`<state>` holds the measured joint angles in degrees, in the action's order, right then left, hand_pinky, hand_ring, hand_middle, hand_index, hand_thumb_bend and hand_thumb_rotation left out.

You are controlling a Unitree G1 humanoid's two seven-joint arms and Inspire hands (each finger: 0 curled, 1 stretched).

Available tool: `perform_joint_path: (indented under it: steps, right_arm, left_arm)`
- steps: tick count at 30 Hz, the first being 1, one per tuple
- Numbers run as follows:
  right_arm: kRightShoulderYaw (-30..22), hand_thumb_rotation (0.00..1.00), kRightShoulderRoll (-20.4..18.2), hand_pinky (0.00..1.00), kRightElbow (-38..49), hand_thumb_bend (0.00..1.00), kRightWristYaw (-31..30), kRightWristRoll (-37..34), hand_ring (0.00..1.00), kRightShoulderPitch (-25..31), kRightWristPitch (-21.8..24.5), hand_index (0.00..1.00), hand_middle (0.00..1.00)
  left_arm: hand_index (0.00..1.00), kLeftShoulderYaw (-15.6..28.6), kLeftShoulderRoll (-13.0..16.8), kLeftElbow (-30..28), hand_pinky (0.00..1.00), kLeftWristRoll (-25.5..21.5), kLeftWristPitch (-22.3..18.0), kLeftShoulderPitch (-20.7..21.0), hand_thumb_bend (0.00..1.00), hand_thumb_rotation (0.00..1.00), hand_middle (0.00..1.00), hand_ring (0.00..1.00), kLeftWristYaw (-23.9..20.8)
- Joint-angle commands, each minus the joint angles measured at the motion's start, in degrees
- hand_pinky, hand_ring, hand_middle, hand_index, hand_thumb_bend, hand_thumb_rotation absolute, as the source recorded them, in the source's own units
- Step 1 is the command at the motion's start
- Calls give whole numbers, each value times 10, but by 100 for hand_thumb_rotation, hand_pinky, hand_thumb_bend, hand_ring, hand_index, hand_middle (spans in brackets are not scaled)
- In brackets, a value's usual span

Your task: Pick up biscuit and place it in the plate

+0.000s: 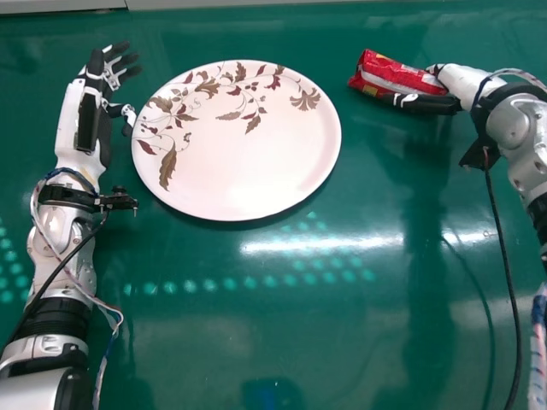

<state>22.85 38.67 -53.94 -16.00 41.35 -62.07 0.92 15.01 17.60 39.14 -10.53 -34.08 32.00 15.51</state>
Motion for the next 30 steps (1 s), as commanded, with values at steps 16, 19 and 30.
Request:
perform_joint_path:
  steps: [16,19,30]
  right_arm:
    - [162,32,-28,53,-104,100,38,141,75,-41,-17,93,88]
    - [195,4,-24,31,-114,77,97,176,42,-39,-35,67,58]
    - [228,11,-8,2,-137,51,252,212,7,-37,-89,47,13]
  left_arm:
    - [87,7,3,-50,0,-25,12,-37,88,75,85,86,8]
    - [87,8,1,-56,0,-27,15,-41,88,74,85,85,9]
    - [85,6,-4,-78,0,-23,28,-51,94,74,86,86,-8]
